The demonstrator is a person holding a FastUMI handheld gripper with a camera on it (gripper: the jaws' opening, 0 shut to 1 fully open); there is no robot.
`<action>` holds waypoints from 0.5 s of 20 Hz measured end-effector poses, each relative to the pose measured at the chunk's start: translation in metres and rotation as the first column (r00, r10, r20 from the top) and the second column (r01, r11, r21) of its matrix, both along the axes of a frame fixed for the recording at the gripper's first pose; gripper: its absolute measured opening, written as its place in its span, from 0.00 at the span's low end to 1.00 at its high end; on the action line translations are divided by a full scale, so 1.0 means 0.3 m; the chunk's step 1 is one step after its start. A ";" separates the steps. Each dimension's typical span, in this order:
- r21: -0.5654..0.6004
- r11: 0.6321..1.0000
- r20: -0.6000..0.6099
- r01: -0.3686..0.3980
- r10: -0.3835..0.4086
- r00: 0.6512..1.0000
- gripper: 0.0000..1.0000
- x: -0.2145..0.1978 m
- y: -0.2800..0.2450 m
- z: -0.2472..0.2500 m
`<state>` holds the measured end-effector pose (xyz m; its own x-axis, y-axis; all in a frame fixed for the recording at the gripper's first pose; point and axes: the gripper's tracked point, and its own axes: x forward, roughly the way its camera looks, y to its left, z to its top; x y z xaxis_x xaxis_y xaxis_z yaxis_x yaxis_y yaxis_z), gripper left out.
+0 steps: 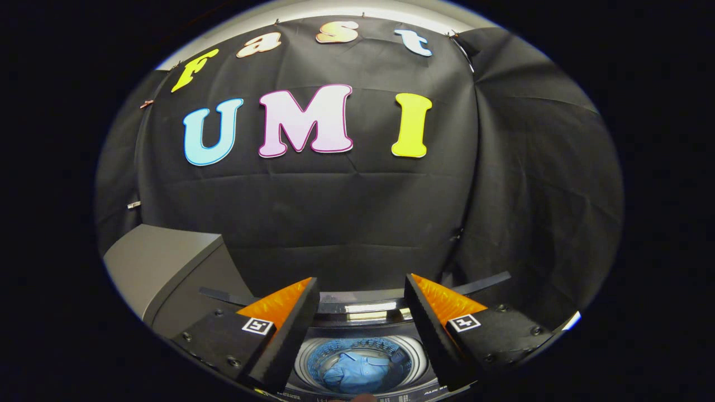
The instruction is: Put the clothes into the washing machine and then close the washing machine lid.
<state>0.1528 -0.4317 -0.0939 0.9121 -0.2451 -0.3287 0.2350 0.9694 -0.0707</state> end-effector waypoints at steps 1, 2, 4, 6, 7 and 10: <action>-0.001 1.000 0.005 0.003 -0.003 1.000 0.97 -0.031 0.005 -0.025; 0.010 1.000 -0.012 0.012 -0.012 1.000 0.97 -0.065 0.009 -0.080; 0.008 1.000 -0.082 -0.001 0.001 0.997 0.95 -0.169 0.055 -0.207; 0.012 1.000 0.031 0.002 -0.002 1.000 0.97 -0.228 0.078 -0.208; 0.049 0.999 0.120 0.013 -0.019 0.993 0.96 -0.217 0.089 -0.140; 0.108 0.990 0.203 0.085 -0.106 0.973 0.94 -0.223 0.068 -0.029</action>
<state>0.0859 -0.4112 -0.1026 0.9367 -0.3106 -0.1614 0.3265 0.9415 0.0834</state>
